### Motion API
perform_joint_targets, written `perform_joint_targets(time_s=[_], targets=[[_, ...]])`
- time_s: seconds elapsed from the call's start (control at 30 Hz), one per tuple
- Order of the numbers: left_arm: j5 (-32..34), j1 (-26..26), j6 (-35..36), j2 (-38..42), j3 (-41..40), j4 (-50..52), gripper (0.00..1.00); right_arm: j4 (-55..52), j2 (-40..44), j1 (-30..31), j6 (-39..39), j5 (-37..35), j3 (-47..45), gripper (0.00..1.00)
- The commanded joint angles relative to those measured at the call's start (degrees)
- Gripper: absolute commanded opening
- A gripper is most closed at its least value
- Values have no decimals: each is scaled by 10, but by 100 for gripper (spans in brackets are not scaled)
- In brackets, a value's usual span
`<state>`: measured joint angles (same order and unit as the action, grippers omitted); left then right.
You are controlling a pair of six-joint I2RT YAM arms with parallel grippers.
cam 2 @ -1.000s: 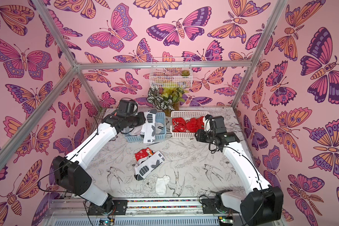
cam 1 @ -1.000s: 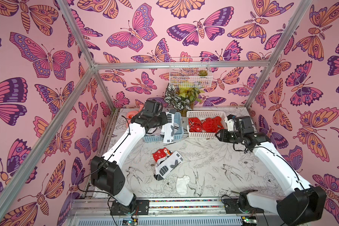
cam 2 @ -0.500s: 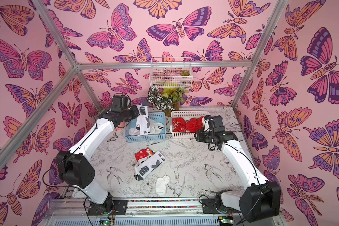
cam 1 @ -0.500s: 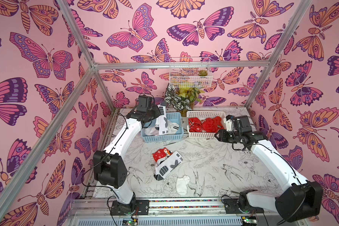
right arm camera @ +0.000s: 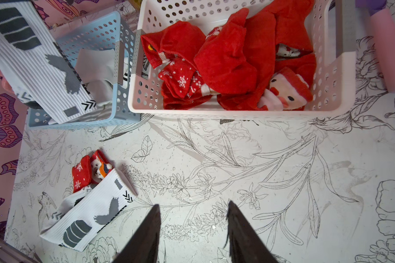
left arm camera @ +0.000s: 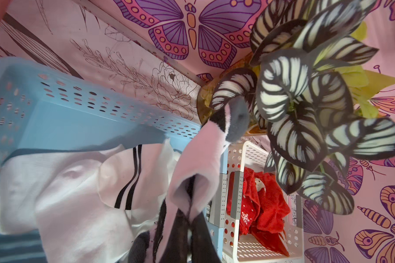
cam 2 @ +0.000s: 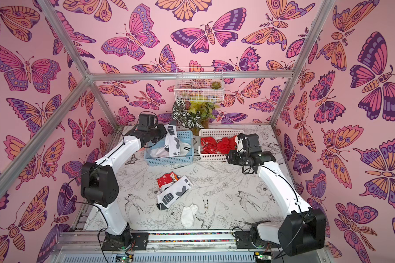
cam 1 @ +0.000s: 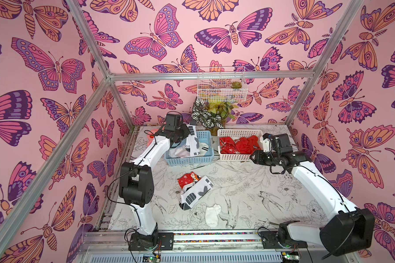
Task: Sort the socks into the basket by color
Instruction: Place the sock in the bin.
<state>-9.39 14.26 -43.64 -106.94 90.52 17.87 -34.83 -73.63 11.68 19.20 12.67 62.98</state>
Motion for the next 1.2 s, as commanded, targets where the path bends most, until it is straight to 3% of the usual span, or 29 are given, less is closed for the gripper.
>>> perform_joint_targets(time_s=[0.0,0.57,1.0,1.17], targets=[[-22,-2,-21,-12,0,-31,0,-1,-8,4,-9,-10,20,49],[-11,5,-22,-40,-60,-59,0,0,-6,4,-8,-11,19,49],[-26,13,0,-96,-42,-57,0,-2,-8,4,-8,-12,21,49],[-23,13,8,-100,-34,-57,4,-3,-7,4,-8,-11,20,49]])
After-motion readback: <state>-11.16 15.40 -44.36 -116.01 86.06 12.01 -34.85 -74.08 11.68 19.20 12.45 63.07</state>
